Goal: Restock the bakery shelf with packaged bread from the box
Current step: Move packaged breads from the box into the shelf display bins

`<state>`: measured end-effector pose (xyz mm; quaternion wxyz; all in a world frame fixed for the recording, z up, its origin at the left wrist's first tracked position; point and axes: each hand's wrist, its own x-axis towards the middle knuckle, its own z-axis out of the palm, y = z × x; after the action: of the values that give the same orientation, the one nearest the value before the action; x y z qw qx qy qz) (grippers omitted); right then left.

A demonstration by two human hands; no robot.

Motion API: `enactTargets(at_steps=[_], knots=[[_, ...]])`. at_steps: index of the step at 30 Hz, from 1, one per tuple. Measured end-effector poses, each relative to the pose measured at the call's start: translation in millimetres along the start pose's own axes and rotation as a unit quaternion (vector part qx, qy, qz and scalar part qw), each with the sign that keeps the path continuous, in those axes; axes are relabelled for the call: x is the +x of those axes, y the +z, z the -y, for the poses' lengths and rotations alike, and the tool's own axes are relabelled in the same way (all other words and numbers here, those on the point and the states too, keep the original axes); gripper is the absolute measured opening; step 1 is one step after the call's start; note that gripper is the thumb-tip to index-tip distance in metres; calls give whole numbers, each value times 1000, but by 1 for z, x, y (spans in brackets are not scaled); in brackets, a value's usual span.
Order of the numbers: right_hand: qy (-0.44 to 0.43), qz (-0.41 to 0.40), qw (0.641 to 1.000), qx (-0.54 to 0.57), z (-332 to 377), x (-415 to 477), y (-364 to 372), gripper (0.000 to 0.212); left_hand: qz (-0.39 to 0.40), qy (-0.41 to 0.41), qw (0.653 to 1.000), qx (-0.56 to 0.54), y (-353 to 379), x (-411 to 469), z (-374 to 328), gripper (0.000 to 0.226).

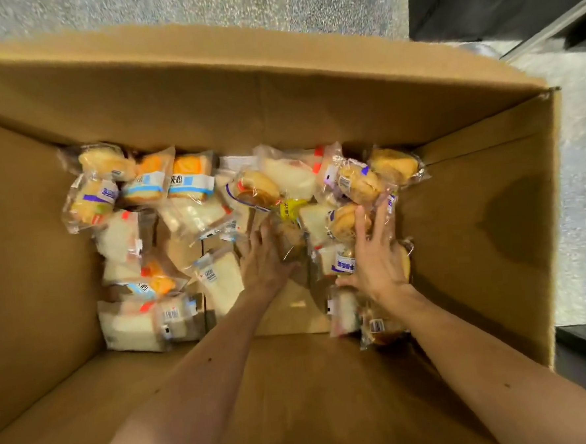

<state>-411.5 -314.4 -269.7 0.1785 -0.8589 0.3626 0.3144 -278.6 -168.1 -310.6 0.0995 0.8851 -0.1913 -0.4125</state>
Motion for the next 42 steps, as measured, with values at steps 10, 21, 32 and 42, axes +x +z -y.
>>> enactTargets(at_steps=[10,21,32,42], knots=[[-4,-29,992,120,3,-26,-12,99,57,-45,987,-141,-8,-23,14,92],[-130,-20,987,90,7,-83,-32,90,285,-119,768,-561,-75,-63,-17,55],[-244,-102,959,102,51,-169,-102,90,364,-12,700,-614,-187,-149,-27,66],[-229,-355,887,185,63,-355,-130,87,420,170,718,-528,-234,-301,-51,66]])
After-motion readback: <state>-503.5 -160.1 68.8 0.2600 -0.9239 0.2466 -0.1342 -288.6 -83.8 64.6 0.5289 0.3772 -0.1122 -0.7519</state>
